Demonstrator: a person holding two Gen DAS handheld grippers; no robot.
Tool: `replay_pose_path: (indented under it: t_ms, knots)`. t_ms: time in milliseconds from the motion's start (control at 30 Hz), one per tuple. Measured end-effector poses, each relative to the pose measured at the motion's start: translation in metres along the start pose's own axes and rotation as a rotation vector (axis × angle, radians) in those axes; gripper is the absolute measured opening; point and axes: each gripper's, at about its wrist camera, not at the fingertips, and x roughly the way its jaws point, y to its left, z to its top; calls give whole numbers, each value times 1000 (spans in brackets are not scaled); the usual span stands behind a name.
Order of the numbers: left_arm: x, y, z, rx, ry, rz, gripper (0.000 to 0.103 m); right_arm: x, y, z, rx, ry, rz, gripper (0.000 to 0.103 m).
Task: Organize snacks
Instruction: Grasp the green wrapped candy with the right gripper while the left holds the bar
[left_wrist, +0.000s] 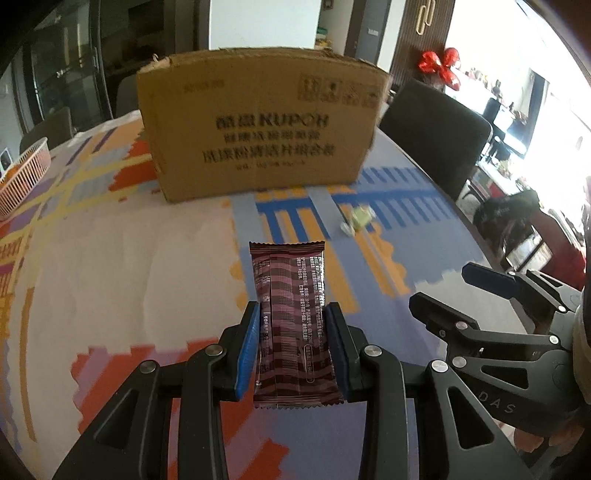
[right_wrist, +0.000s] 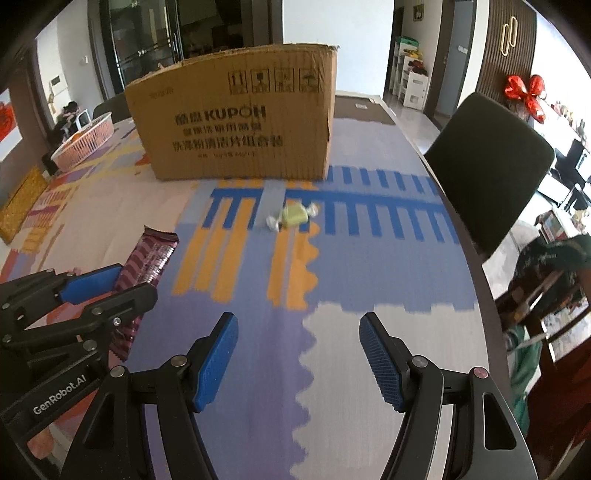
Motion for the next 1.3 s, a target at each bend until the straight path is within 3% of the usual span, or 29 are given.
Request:
replay_pose_path:
  t_ms: [600,867,1300]
  knots:
    - [37,25,41,-51,-19,31,35,58,-3,55,42,15,25,68]
    - [46,29,45,-71,-17,31,35,74,-4,68,88,16,42,54]
    - [53,32,48,-82,-10,23,35,97,-1,79,85,40,29,42]
